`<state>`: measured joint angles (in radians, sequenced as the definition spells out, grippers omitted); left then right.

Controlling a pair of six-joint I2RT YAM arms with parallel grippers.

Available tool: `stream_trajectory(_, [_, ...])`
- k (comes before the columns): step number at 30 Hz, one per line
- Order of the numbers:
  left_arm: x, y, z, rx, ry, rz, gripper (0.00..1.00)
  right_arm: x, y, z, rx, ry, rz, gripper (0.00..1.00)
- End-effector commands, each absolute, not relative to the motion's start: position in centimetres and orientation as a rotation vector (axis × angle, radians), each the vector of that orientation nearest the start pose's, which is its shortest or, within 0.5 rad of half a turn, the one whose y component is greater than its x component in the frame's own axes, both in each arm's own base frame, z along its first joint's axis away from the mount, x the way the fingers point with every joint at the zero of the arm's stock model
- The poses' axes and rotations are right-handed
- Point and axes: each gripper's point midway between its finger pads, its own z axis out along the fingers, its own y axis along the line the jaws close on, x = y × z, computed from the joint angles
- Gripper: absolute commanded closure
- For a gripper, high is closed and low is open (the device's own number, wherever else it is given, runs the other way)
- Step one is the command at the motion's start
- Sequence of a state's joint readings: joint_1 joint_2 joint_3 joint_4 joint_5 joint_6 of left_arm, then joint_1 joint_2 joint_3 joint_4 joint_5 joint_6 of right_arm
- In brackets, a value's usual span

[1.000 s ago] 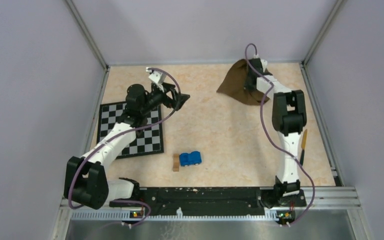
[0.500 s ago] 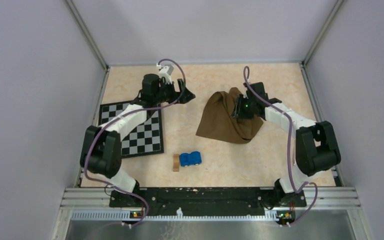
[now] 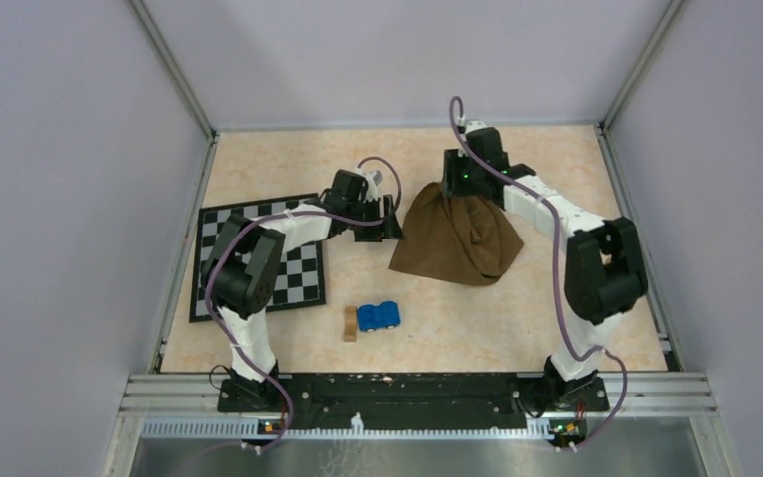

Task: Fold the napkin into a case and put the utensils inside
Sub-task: Pick up the crumpled napkin from the center of the board.

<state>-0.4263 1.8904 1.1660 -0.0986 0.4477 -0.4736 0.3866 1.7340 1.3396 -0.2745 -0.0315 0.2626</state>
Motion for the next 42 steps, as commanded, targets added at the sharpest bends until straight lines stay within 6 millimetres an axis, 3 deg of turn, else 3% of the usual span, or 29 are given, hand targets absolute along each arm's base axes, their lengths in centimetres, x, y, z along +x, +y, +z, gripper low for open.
stream_trajectory(1, [36.8,-27.5,4.0,0.101,2.528,-0.841,0.25,46.6,21.1,12.8,-0.236,2.263,0.264,0.55])
stream_trajectory(5, [36.3,-27.1,3.5,0.055,2.521,-0.805,0.25,46.5,21.8,10.5,-0.254,2.280,0.232,0.60])
stream_trajectory(8, [36.3,-27.2,4.8,0.051,2.442,-0.843,0.16,46.6,21.3,10.8,-0.228,2.273,0.156,0.85])
stream_trajectory(9, [36.1,-27.3,5.0,0.051,2.426,-0.866,0.14,46.4,21.3,11.5,-0.219,2.265,0.154,0.95])
stream_trajectory(10, [36.1,-27.5,5.2,0.051,2.409,-0.890,0.13,46.3,21.2,12.4,-0.205,2.254,0.161,1.00])
stream_trajectory(13, [35.9,-28.2,5.3,0.075,2.380,-0.952,0.10,45.1,20.9,15.6,-0.195,2.229,0.197,1.00])
stream_trajectory(18, [36.4,-30.3,7.1,0.215,2.223,-1.094,0.01,41.3,21.9,21.2,-0.273,2.156,0.389,1.00])
stream_trajectory(23, [36.5,-31.8,8.0,0.334,2.123,-1.193,0.02,39.0,21.3,24.4,-0.325,2.088,0.481,1.00])
stream_trajectory(26, [35.5,-32.9,9.0,0.397,2.053,-1.309,0.14,38.9,20.1,25.2,-0.304,2.078,0.480,1.00])
stream_trajectory(30, [35.5,-32.5,11.0,0.398,2.006,-1.273,0.62,38.3,18.7,27.1,-0.282,2.061,0.447,1.00])
stream_trajectory(33, [36.1,-31.2,15.6,0.414,1.936,-1.137,0.95,37.2,16.8,29.8,-0.268,2.033,0.361,1.00])
stream_trajectory(34, [35.9,-30.5,16.9,0.419,1.954,-1.078,0.99,36.7,15.7,30.9,-0.249,2.023,0.313,1.00])
stream_trajectory(35, [35.8,-29.9,20.0,0.451,1.902,-1.011,1.00,35.7,14.2,32.4,-0.221,2.006,0.255,1.00])
stream_trajectory(37, [35.5,-28.6,24.0,0.460,1.868,-0.887,1.00,33.9,12.8,35.8,-0.214,1.936,0.229,1.00])
stream_trajectory(38, [34.7,-27.8,27.7,0.467,1.804,-0.844,1.00,32.6,12.7,37.7,-0.243,1.882,0.258,1.00])
stream_trajectory(42, [30.2,-25.1,38.4,0.520,1.581,-0.772,1.00,25.2,14.5,45.5,-0.466,1.558,0.469,1.00])
